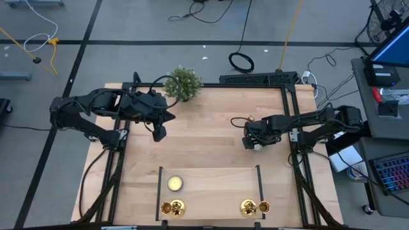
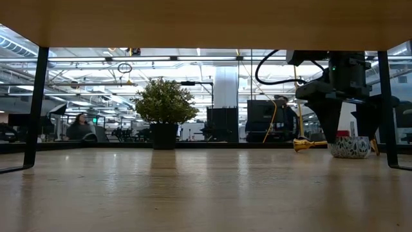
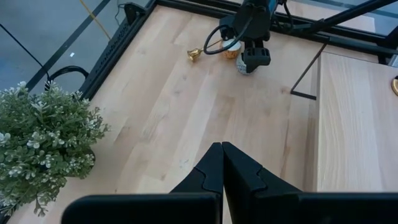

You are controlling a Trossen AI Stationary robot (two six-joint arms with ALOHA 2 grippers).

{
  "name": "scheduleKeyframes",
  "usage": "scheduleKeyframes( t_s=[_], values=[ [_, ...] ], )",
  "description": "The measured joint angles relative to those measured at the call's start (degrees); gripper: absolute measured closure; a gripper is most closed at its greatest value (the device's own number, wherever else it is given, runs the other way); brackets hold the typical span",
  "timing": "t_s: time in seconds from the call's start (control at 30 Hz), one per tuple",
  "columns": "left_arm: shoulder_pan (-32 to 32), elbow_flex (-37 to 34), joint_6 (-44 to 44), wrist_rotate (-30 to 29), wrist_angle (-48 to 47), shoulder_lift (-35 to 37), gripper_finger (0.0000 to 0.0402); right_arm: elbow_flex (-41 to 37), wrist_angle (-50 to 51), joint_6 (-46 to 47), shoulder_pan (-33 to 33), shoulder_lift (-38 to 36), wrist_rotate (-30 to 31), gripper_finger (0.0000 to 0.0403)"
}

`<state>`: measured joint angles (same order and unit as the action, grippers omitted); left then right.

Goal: Pick & Place candle stick holders
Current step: Put the blue patterned scented candle on the shelf

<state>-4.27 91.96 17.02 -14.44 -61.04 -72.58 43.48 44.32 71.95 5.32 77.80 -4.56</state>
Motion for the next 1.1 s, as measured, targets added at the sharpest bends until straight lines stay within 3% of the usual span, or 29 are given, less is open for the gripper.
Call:
scheduleKeyframes(
  t_s=[0.53,0.9,1.1],
  values=[
    [0.0,0.0,-0.1,-0.2,0.0,0.0,0.0399,0.0,0.0,-0.5,0.0,0.0,-0.4,0.0060],
    [0.0,0.0,-0.4,-0.6,-0.2,0.0,0.0399,0.0,-3.0,-1.3,-0.6,4.4,-3.1,0.0060],
    [0.0,0.0,-0.3,-0.5,-0.4,0.0,0.0399,0.0,-2.9,-1.4,-0.5,4.4,-2.9,0.0090]
  ],
)
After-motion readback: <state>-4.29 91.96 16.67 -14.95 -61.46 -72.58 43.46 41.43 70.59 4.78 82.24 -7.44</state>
